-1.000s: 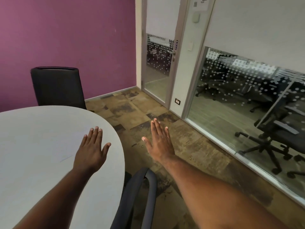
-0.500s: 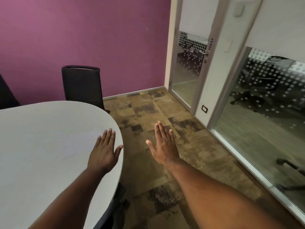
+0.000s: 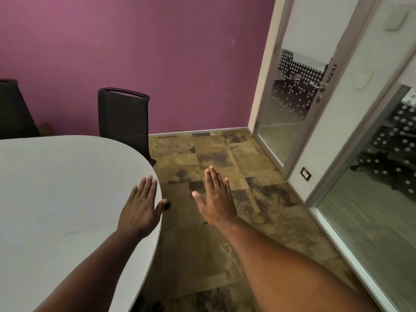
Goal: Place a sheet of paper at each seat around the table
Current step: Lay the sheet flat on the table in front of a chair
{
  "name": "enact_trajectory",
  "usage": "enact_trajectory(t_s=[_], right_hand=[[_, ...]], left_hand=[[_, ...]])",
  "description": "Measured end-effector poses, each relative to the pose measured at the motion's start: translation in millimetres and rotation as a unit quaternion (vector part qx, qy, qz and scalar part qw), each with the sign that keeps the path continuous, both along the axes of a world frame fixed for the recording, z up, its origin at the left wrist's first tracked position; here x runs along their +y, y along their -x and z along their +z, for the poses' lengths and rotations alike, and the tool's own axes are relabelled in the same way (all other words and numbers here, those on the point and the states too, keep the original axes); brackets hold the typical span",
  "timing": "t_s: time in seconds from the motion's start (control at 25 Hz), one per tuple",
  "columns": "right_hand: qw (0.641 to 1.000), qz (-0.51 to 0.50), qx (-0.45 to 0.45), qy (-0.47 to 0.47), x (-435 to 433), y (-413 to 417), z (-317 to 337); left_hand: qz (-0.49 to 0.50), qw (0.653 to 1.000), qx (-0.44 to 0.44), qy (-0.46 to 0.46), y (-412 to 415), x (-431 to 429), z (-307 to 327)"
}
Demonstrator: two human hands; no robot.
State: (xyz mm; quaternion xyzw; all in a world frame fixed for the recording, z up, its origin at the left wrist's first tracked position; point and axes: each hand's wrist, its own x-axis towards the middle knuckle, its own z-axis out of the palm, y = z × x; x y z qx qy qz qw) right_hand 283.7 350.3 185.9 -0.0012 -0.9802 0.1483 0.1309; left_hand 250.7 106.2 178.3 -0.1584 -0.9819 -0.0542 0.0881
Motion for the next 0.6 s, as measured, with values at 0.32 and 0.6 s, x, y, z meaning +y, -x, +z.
enact_trajectory(t_s=[0.32, 0.6], right_hand=[[0.996, 0.087, -0.001, -0.006, -0.5, 141.3, 15.2], [0.978, 0.209, -0.018, -0.01, -40.1, 264.8, -4.5]], left_hand=[[0.089, 0.996, 0.002, -0.008, 91.4, 6.8, 8.6], [0.199, 0.98, -0.013, -0.01, 146.8, -21.3, -11.3]])
